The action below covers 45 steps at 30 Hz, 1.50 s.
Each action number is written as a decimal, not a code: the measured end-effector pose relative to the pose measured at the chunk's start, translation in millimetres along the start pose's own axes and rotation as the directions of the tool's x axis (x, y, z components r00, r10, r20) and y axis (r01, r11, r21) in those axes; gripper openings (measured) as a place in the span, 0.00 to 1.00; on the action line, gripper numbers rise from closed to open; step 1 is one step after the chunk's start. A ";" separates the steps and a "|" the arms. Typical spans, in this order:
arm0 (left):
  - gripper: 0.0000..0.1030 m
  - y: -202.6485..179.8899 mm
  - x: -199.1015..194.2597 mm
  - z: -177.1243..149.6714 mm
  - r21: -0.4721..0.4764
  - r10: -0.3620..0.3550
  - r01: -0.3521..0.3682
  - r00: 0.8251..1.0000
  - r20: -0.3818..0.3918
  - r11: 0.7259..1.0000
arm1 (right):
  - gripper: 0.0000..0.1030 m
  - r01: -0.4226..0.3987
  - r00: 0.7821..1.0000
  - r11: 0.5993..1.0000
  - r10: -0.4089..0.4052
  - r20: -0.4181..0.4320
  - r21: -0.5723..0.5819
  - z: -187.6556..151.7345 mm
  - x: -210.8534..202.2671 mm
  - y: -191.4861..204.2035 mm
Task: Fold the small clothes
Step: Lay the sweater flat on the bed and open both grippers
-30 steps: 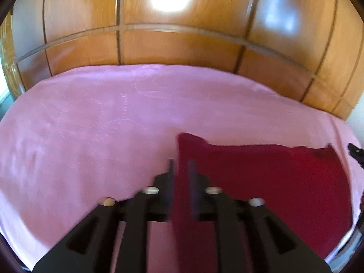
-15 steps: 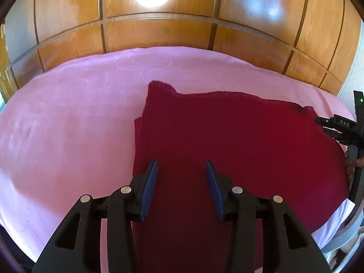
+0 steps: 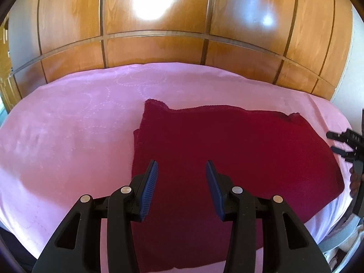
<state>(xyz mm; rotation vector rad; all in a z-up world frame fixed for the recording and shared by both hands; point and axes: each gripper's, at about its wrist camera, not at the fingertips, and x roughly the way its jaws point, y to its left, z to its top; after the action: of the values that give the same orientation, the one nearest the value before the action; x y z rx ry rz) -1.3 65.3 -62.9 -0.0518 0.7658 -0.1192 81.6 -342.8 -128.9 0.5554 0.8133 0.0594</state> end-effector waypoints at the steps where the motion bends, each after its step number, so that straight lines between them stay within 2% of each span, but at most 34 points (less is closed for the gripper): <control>1: 0.42 -1.6 -1.4 -0.1 0.003 0.000 0.000 1.000 0.003 1.000 | 0.84 -0.008 1.000 1.000 0.008 -0.007 0.016 -3.2 -1.9 -3.3; 6: 0.42 -10.6 -4.3 -2.3 0.019 -0.010 0.010 1.000 -0.001 1.000 | 0.85 -0.092 0.994 0.991 0.096 -0.043 0.093 -27.9 -8.1 -21.7; 12: 0.42 -25.2 -0.2 -5.8 0.046 -0.030 0.030 0.999 -0.014 0.998 | 0.87 -0.156 0.986 0.983 0.160 -0.040 0.101 -36.9 -14.7 -28.9; 17: 0.42 -39.9 15.7 -9.4 0.080 -0.048 0.052 0.997 -0.054 0.995 | 0.86 -0.230 0.970 0.968 0.236 -0.057 0.097 -41.0 -11.9 -24.5; 26: 0.42 -52.6 34.5 -8.5 0.093 -0.057 0.065 0.995 -0.085 0.993 | 0.78 -0.222 0.969 0.974 0.226 -0.100 0.050 -40.2 -2.4 -16.8; 29: 0.42 -49.3 36.1 -7.5 0.053 -0.076 0.081 0.993 -0.094 0.995 | 0.74 -0.223 0.966 0.973 0.228 -0.120 0.052 -36.6 0.4 -15.6; 32: 0.42 -51.3 30.9 -4.8 0.026 -0.151 0.154 0.985 -0.088 0.988 | 0.64 -0.238 0.960 0.968 0.246 -0.130 0.073 -35.6 -0.7 -22.5; 33: 0.42 -55.8 30.1 -4.5 0.032 -0.180 0.183 0.979 -0.092 0.983 | 0.62 -0.241 0.960 0.968 0.249 -0.131 0.077 -35.8 -1.0 -24.1; 36: 0.42 -69.3 36.0 -6.2 0.053 -0.202 0.210 0.972 -0.119 0.976 | 0.59 -0.239 0.960 0.968 0.248 -0.132 0.080 -35.2 -0.3 -25.1; 38: 0.42 -75.5 41.3 -6.5 0.053 -0.220 0.228 0.967 -0.132 0.972 | 0.45 -0.229 0.961 0.971 0.236 -0.142 0.064 -34.8 0.7 -22.2; 39: 0.42 -80.1 46.6 -6.5 0.068 -0.221 0.233 0.965 -0.144 0.970 | 0.34 -0.238 0.958 0.969 0.244 -0.150 0.061 -35.3 0.1 -22.5; 41: 0.42 -83.9 55.9 -8.3 0.078 -0.200 0.215 0.966 -0.161 0.974 | 0.33 -0.232 0.960 0.972 0.235 -0.155 0.036 -36.4 -1.5 -17.0; 45: 0.42 -78.8 66.1 -5.6 0.015 -0.225 0.232 0.958 -0.177 0.973 | 0.32 -0.245 0.954 0.968 0.250 -0.165 0.050 -34.0 -2.0 -17.0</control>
<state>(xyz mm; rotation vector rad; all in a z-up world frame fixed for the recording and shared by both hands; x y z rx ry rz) 35.0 -21.3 -105.3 -0.0971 0.9307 -0.3613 53.6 -342.7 -154.7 0.6844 0.9081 0.3296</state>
